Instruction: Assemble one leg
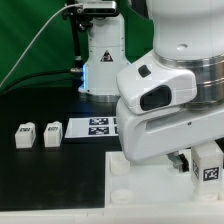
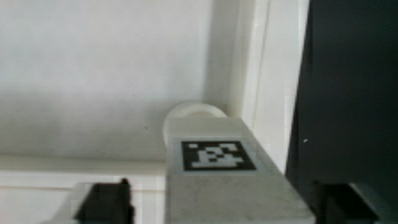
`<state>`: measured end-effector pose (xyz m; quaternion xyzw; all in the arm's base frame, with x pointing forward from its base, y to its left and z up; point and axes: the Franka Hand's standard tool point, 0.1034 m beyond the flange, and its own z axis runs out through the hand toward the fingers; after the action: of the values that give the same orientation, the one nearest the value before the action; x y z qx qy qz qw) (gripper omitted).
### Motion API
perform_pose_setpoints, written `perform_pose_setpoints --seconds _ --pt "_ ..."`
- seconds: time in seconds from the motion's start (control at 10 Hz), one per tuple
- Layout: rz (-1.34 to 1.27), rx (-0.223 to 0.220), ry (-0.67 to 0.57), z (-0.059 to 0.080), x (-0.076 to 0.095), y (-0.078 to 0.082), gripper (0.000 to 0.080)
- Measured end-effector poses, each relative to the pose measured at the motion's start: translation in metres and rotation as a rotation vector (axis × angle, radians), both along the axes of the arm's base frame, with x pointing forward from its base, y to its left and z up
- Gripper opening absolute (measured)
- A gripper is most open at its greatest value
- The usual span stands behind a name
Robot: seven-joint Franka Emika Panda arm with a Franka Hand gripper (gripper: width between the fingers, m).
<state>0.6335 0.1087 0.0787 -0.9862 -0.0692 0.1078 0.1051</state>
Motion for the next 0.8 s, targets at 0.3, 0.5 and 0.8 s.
perform_pose_setpoints --seconds 0.3,0.5,0.8 --pt "-0.032 -0.007 0.006 0.000 0.000 0.000 0.0294" --pt "-0.289 -0.064 -0.012 -0.001 -0.003 0.002 0.0294" --pt "-0.735 -0.100 -0.015 -0.001 -0.015 0.002 0.0294"
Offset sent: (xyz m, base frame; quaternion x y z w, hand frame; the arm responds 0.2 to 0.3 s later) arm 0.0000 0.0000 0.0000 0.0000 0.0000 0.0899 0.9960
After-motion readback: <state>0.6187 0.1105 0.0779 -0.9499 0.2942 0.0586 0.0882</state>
